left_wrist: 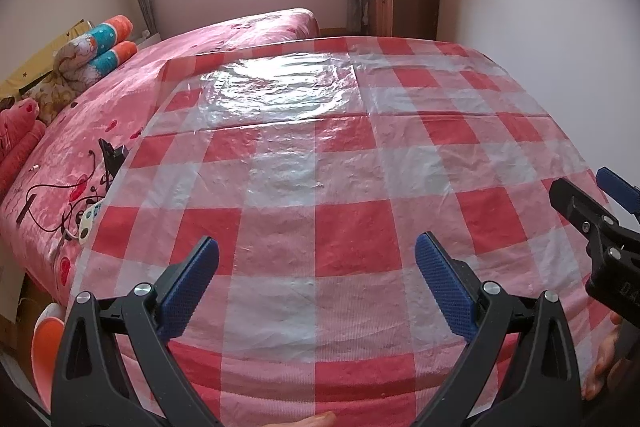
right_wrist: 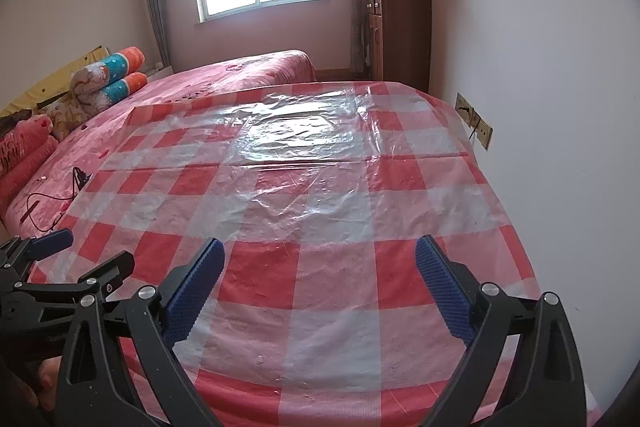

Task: Collect trash

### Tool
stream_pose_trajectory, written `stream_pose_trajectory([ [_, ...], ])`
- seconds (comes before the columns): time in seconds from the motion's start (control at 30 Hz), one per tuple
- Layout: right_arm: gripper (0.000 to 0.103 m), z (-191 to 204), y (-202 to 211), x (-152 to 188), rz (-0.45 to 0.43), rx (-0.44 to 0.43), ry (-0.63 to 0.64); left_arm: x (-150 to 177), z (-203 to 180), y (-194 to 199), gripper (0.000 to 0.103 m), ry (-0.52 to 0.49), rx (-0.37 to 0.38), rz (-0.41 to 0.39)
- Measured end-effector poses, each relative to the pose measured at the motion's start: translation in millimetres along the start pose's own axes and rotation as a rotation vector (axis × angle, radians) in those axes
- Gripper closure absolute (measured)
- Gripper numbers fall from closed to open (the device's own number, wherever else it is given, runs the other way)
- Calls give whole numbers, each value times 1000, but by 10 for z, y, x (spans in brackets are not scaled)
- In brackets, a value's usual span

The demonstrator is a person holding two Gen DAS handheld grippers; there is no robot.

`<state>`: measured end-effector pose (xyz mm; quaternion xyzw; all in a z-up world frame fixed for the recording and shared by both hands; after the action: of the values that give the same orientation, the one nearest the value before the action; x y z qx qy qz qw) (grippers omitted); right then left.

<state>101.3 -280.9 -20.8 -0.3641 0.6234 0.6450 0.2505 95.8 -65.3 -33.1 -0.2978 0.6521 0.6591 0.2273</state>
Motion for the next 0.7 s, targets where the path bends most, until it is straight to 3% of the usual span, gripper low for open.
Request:
stream_pose_trajectory([
  [0.7, 8, 71, -112, 36, 42, -12, 19, 2, 9, -150, 4, 14, -7, 28],
])
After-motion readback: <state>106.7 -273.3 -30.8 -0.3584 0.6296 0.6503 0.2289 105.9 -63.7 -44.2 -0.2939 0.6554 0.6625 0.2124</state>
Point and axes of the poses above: each gripper's, at about its wrist camera, not at the fingertips, and y roughly against the way its jaws point, z to its left, x to its underside, the point moved 1 cm from there along -y, roughly the way its jaws point, and after that the axes turned 10 degrees about y, right-handed, at the moved point
